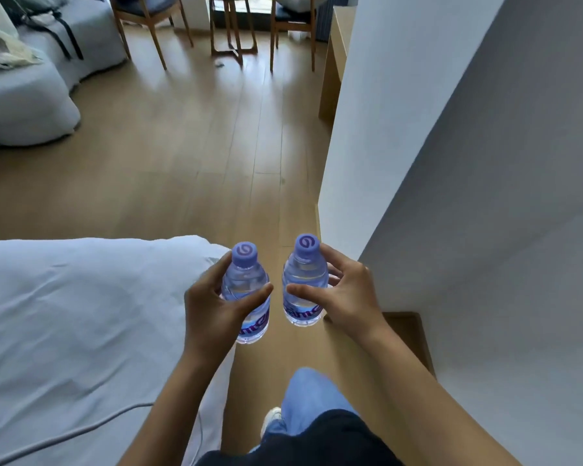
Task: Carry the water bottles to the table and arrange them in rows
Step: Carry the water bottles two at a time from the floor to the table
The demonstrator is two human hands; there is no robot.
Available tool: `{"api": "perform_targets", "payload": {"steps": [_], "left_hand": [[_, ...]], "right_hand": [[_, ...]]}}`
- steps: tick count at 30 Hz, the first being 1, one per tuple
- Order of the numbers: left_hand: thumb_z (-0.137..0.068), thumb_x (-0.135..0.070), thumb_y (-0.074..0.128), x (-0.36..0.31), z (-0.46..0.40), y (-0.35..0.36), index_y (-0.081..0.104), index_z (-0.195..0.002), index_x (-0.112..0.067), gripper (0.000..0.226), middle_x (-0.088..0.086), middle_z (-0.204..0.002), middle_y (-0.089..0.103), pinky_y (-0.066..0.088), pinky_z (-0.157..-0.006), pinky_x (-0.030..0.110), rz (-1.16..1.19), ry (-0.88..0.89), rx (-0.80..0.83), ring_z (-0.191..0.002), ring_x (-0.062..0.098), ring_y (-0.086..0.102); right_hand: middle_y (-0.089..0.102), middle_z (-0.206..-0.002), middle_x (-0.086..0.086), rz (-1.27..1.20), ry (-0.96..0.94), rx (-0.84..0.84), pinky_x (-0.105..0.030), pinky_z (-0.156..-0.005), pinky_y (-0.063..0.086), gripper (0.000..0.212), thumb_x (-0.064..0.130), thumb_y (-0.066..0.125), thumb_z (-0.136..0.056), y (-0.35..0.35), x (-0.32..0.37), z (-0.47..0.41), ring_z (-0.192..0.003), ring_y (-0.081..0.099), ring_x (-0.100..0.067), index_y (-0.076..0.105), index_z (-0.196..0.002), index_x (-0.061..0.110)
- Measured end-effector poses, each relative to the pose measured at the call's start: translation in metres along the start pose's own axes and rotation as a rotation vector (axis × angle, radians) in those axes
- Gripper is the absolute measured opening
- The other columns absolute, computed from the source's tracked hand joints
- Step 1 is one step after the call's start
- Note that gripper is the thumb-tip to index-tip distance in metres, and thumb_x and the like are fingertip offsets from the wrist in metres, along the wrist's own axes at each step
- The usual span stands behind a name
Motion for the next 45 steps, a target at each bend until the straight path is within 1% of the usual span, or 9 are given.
{"api": "perform_targets", "payload": {"steps": [5,9,14,19,25,29,36,41,45], "left_hand": [[-0.063,-0.030,0.085,0.031,-0.130,0.018,0.069,-0.115,-0.015,0.057,-0.009,-0.098,0.075,0.057,-0.075,0.019,0.020,-0.019,0.008,-0.087,0.009,0.072],[-0.062,-0.031,0.085,0.040,-0.244,0.039,0.066,-0.111,-0.033,0.052,-0.025,-0.094,0.073,0.053,-0.072,0.012,0.055,-0.010,0.018,-0.084,0.001,0.071],[-0.064,-0.028,0.086,0.043,-0.376,0.060,0.069,-0.110,-0.028,0.049,-0.015,-0.091,0.076,0.054,-0.072,0.015,0.053,0.017,0.023,-0.079,0.002,0.071],[-0.066,-0.018,0.088,0.058,-0.493,0.082,0.071,-0.111,-0.020,0.048,-0.010,-0.088,0.076,0.053,-0.070,0.014,0.072,-0.002,0.052,-0.077,0.003,0.071],[-0.066,-0.017,0.089,0.087,-0.644,0.112,0.070,-0.112,-0.022,0.051,-0.007,-0.085,0.076,0.057,-0.072,0.026,0.072,-0.011,0.129,-0.077,0.014,0.072],[-0.065,-0.017,0.090,0.097,-0.747,0.130,0.070,-0.111,-0.025,0.051,-0.009,-0.087,0.076,0.057,-0.072,0.024,0.078,0.017,0.196,-0.077,0.011,0.072],[-0.063,-0.018,0.091,0.101,-0.905,0.170,0.069,-0.106,-0.032,0.050,-0.016,-0.088,0.074,0.053,-0.068,0.014,0.059,0.062,0.298,-0.077,0.004,0.070],[-0.063,-0.021,0.091,0.106,-1.000,0.220,0.067,-0.103,-0.039,0.050,-0.018,-0.088,0.074,0.053,-0.068,0.013,0.063,0.090,0.347,-0.078,0.003,0.070],[-0.064,-0.020,0.090,0.103,-1.077,0.270,0.065,-0.097,-0.046,0.049,-0.018,-0.086,0.073,0.051,-0.065,0.011,0.049,0.127,0.365,-0.074,0.001,0.069]], "right_hand": [[0.076,-0.104,0.011,0.018,0.002,0.002,-0.043,-0.087,0.058,0.065,0.029,0.091,-0.064,0.015,-0.011,-0.131,-0.093,0.072,-0.009,0.066,-0.124,0.032],[0.068,-0.098,0.037,0.021,-0.056,-0.024,-0.020,-0.083,0.056,0.058,0.048,0.083,-0.062,0.019,-0.003,-0.245,-0.093,0.068,0.004,0.060,-0.115,0.053],[0.065,-0.104,0.035,-0.015,-0.101,-0.061,-0.007,-0.079,0.049,0.062,0.039,0.086,-0.068,0.012,0.014,-0.375,-0.096,0.066,0.008,0.064,-0.126,0.036],[0.069,-0.104,0.029,-0.017,-0.071,-0.099,-0.010,-0.080,0.052,0.066,0.039,0.087,-0.067,0.006,0.018,-0.488,-0.096,0.067,0.005,0.064,-0.129,0.033],[0.074,-0.099,0.021,0.012,-0.007,-0.174,-0.033,-0.085,0.059,0.062,0.028,0.090,-0.066,0.011,0.007,-0.625,-0.092,0.071,-0.006,0.064,-0.119,0.044],[0.075,-0.105,0.012,0.012,0.040,-0.256,-0.038,-0.089,0.058,0.066,0.028,0.091,-0.066,0.010,0.010,-0.716,-0.096,0.071,-0.010,0.065,-0.127,0.030],[0.074,-0.105,0.012,-0.002,0.097,-0.386,-0.032,-0.090,0.057,0.072,0.030,0.093,-0.064,-0.006,0.013,-0.846,-0.099,0.069,-0.008,0.063,-0.130,0.029],[0.071,-0.098,0.022,0.011,0.122,-0.427,-0.015,-0.082,0.055,0.072,0.031,0.093,-0.064,-0.028,-0.001,-0.936,-0.094,0.067,0.005,0.064,-0.129,0.025],[0.072,-0.103,0.021,0.004,0.118,-0.417,-0.026,-0.087,0.058,0.066,0.027,0.092,-0.066,-0.055,-0.013,-1.018,-0.096,0.069,-0.001,0.064,-0.126,0.028]]}}
Point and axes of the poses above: each hand's wrist, its own z-axis away from the middle knuckle, its own y-axis out of the palm, x = y × z, the point moved 7 cm from there along -z, towards the middle knuckle
